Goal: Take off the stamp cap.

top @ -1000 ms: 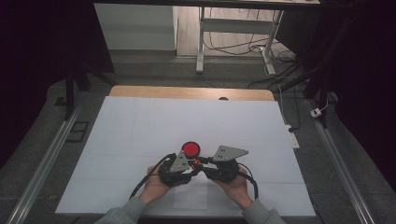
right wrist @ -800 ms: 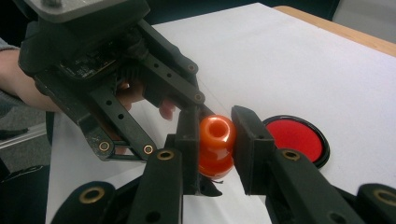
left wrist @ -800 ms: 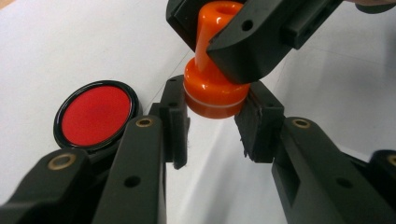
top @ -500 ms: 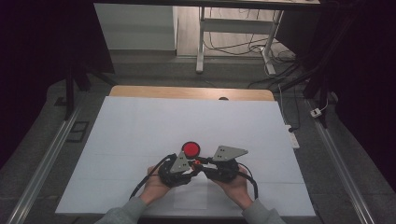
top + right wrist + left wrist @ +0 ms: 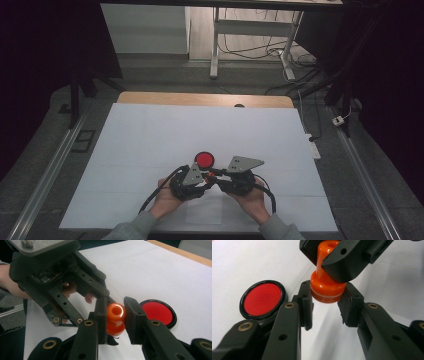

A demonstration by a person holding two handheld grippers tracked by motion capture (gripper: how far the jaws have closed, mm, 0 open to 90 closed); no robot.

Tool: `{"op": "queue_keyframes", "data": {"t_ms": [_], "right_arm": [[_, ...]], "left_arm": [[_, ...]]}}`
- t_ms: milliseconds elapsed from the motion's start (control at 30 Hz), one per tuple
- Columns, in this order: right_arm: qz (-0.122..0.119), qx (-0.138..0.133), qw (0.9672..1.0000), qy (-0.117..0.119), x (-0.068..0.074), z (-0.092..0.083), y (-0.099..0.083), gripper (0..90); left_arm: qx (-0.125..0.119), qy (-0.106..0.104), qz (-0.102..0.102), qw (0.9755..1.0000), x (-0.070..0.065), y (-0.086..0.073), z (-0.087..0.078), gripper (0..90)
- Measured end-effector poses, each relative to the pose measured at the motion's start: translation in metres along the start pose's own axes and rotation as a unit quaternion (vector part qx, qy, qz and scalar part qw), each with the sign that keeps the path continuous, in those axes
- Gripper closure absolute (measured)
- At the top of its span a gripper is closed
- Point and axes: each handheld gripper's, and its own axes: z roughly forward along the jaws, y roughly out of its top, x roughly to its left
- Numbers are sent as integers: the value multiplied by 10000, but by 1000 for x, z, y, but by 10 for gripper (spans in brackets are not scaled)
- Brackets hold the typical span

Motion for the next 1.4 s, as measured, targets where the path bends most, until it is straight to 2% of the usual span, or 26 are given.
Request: {"op": "queue_keyframes", "data": {"t_ms": [167, 200, 233, 267, 300, 333, 400, 467, 533, 633, 767, 1400], "right_arm": [[18, -14, 10000, 6, 0, 0, 0, 725], [49, -195, 9998, -80, 0, -3, 0, 727], [121, -415, 9988, -211, -2, -9, 2, 727], [231, -544, 9980, -233, -6, -16, 6, 727], [231, -544, 9980, -233, -6, -16, 6, 727], [116, -578, 9976, -364, -10, -28, 10, 727], [104, -611, 9973, -383, -11, -31, 10, 728], [151, -633, 9972, -367, -13, -33, 9, 728], [198, -629, 9973, -322, -14, -31, 7, 727], [200, -606, 9976, -264, -12, -29, 7, 727], [233, -664, 9972, -265, -14, -30, 7, 727], [289, -615, 9974, -253, -16, -28, 5, 726]], "left_arm": [[-7, 4, 10, 10000, 0, 0, 0, 652], [181, 43, 79, 9998, 0, 0, 1, 652], [449, 172, 282, 9984, -2, -3, 5, 652], [518, 200, 298, 9980, -3, -7, 8, 652], [175, -33, -31, 9998, -2, -10, 7, 652], [-41, -174, -224, 9996, -2, -7, 4, 652], [-96, -24, 92, 9999, -6, 4, -2, 652], [-92, -22, 176, 9998, -8, 7, -5, 652], [37, 21, 218, 9998, -8, 5, -3, 652], [84, 33, 128, 9999, -4, 2, -3, 652], [13, 85, 23, 10000, 1, 0, -8, 651], [-221, 266, -371, 9987, 23, -15, -43, 649]]}}
